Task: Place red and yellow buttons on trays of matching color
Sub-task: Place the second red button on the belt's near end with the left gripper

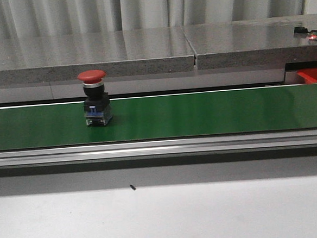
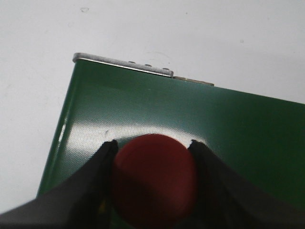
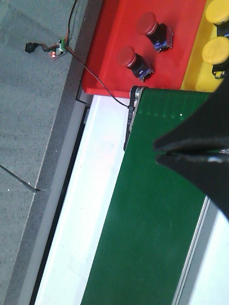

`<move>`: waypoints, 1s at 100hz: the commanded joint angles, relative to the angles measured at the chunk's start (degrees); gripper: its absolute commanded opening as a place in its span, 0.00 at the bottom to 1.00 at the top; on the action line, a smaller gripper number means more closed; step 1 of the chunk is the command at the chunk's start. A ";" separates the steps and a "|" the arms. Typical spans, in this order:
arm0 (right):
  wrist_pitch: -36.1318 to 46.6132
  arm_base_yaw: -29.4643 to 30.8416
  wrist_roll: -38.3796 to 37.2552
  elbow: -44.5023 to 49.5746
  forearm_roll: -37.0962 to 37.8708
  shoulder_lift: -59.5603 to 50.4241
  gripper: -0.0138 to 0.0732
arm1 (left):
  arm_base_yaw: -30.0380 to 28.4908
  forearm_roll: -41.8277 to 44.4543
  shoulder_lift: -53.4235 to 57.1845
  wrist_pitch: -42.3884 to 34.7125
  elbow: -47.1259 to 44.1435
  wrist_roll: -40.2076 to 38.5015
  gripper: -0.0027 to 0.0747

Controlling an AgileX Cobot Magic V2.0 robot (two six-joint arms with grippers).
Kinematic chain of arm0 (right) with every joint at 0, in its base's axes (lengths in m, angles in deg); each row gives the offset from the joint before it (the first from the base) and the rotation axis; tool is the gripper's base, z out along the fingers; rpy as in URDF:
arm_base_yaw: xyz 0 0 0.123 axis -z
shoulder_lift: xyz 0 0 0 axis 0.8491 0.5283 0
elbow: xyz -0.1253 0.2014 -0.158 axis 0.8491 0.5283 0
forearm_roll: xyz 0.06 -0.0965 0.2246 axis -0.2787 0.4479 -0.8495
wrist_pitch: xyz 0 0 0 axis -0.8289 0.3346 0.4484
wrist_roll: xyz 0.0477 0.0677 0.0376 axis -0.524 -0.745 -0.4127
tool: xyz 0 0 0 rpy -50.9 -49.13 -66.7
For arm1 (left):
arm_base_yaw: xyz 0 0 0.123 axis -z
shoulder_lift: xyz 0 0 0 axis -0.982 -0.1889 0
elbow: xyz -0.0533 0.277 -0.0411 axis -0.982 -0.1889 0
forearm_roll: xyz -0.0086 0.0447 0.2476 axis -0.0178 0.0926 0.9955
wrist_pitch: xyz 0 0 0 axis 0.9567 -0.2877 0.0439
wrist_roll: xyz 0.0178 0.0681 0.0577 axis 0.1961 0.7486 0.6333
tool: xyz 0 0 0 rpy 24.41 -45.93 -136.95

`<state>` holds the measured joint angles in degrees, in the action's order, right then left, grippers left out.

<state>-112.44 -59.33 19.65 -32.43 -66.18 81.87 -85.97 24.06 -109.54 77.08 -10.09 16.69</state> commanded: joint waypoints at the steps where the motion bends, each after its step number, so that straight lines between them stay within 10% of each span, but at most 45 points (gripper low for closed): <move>1: 3.76 -0.11 0.39 -1.42 0.24 -0.14 0.08 | 0.34 0.09 1.25 -3.01 1.47 0.01 0.05; 13: 3.76 -0.11 0.39 -1.42 0.24 -0.14 0.08 | 0.34 0.09 1.46 -3.84 1.47 0.01 0.17; 42: 3.76 -0.11 0.39 -1.42 0.24 -0.14 0.08 | 0.47 -0.41 4.50 -6.09 1.60 0.01 0.84; 100: 3.76 -0.11 0.39 -1.42 0.24 -0.14 0.08 | 1.94 -1.47 24.21 -3.81 1.24 4.74 0.85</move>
<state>-112.44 -59.33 19.65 -32.43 -66.18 81.87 -84.98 23.33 -90.70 76.78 -9.14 21.08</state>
